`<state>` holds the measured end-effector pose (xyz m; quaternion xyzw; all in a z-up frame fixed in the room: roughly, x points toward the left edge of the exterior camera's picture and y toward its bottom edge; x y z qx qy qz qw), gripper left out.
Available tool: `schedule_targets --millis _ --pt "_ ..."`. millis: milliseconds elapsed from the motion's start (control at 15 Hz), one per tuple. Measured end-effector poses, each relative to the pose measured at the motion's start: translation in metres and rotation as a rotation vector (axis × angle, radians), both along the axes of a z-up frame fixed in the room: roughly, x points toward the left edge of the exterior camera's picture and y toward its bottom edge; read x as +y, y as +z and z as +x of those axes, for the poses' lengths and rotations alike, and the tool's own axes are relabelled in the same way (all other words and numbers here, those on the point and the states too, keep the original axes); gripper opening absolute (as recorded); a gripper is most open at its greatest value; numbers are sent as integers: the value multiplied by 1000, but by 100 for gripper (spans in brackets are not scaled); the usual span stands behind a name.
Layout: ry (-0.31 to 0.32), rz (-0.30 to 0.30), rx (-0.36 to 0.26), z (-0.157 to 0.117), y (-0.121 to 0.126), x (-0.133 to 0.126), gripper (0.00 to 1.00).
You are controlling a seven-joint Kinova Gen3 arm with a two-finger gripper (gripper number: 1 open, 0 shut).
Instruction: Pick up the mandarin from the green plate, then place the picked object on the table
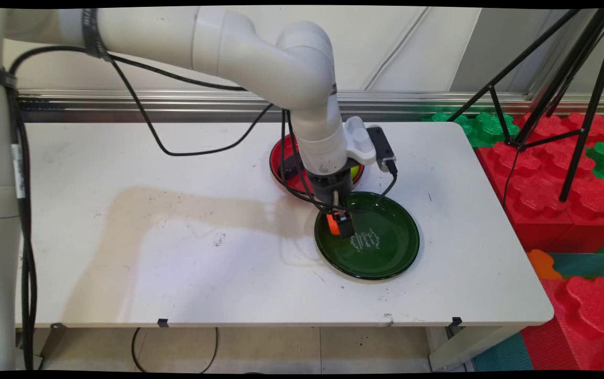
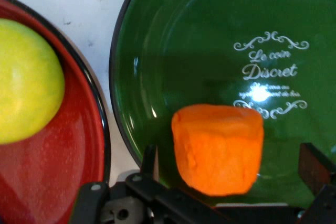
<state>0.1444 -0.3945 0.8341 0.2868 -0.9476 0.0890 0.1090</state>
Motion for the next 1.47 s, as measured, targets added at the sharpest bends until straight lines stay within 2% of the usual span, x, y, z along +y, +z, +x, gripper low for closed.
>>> schedule_targets --millis 467,533,800,1000,1467 --pt "-23 -3 3 -6 -22 -14 100" --pt "-25 -4 4 -7 -23 -14 0" --pt "-36 -14 15 -9 -23 -15 0" --pt "-21 -38 19 -6 -10 -12 0" --pt "-24 -126 16 19 59 11 0"
